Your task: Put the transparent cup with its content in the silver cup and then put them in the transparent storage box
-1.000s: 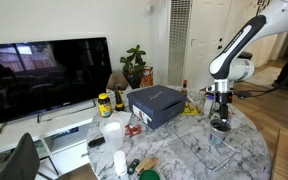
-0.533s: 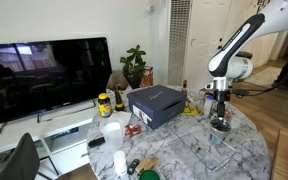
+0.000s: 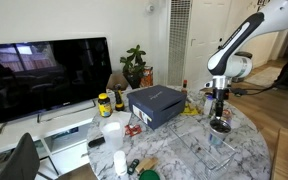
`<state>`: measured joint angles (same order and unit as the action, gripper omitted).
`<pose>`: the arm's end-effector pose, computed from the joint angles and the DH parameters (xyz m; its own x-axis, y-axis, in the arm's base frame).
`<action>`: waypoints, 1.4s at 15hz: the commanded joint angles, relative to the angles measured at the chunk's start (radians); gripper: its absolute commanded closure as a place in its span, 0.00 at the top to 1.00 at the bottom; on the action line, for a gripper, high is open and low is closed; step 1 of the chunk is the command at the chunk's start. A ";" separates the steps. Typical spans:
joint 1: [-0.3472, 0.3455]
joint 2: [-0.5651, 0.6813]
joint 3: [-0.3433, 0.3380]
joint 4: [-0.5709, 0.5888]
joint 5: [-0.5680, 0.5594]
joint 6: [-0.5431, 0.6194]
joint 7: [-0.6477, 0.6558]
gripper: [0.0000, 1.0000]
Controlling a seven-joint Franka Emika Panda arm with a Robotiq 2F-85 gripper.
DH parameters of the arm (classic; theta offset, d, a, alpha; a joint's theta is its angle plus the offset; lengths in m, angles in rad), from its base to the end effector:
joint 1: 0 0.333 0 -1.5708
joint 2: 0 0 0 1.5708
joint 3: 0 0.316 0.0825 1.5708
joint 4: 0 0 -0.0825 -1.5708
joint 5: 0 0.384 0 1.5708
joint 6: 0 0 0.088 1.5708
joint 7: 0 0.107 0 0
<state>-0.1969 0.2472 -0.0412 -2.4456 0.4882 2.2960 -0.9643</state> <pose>0.4301 -0.0950 0.1774 0.9384 0.3368 -0.0776 0.2677 -0.8502 -0.4534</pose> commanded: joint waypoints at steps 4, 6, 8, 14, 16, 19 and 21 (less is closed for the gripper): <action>-0.016 -0.029 0.010 -0.021 0.026 0.009 -0.036 0.01; -0.016 -0.036 0.008 -0.023 0.024 0.008 -0.035 0.01; -0.014 -0.059 0.004 -0.030 0.015 0.008 -0.029 0.01; 0.007 -0.181 -0.009 -0.059 -0.020 -0.011 0.015 0.01; 0.018 -0.230 -0.014 -0.072 -0.036 -0.012 0.041 0.01; 0.036 -0.295 -0.020 -0.084 -0.072 -0.009 0.093 0.01; 0.050 -0.327 -0.021 -0.088 -0.103 -0.014 0.125 0.01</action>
<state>-0.1782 0.0042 -0.0448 -2.4932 0.4360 2.2954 -0.8988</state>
